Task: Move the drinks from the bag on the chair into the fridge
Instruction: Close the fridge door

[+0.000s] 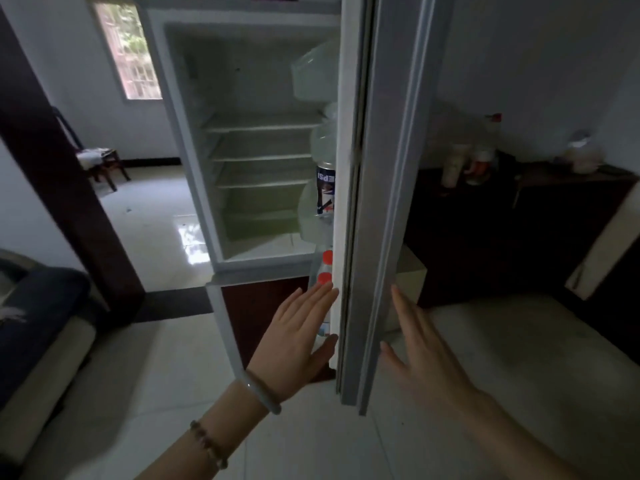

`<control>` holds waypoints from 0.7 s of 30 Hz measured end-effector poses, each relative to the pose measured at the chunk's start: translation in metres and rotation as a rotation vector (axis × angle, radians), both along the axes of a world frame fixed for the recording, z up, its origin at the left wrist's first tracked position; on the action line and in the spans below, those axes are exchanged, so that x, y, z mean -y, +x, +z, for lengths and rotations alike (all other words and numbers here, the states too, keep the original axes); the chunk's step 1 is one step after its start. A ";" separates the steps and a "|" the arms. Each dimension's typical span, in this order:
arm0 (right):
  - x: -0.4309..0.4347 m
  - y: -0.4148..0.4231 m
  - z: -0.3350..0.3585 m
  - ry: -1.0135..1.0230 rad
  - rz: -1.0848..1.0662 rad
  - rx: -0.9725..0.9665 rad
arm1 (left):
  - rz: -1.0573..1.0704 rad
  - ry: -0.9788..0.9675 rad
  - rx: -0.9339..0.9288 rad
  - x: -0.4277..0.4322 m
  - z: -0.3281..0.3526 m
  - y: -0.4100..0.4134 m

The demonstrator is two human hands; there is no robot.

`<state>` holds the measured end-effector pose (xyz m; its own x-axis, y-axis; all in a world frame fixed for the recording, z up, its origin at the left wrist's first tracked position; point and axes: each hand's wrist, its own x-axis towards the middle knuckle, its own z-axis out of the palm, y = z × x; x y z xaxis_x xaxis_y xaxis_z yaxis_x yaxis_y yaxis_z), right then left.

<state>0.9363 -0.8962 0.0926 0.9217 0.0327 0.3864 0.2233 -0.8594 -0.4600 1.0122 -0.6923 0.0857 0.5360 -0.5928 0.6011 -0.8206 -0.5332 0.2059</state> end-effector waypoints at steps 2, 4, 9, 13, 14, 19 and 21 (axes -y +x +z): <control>-0.019 0.014 0.001 -0.064 0.095 0.021 | 0.049 0.003 -0.012 -0.014 -0.003 0.005; -0.038 0.031 0.002 -0.112 0.170 0.007 | 0.105 0.001 -0.013 -0.027 -0.006 0.010; -0.075 0.090 0.002 -0.180 0.261 0.079 | 0.185 -0.135 -0.120 -0.058 -0.010 0.028; -0.102 0.147 0.005 -0.273 0.279 0.134 | 0.287 -0.245 -0.245 -0.085 -0.014 0.057; -0.109 0.163 0.006 -0.312 0.283 0.149 | 0.315 -0.252 -0.255 -0.093 -0.014 0.067; -0.137 0.241 0.015 -0.470 0.301 0.186 | 0.433 -0.446 -0.330 -0.130 -0.005 0.129; -0.148 0.270 0.020 -0.483 0.333 0.198 | 0.494 -0.459 -0.315 -0.140 -0.004 0.155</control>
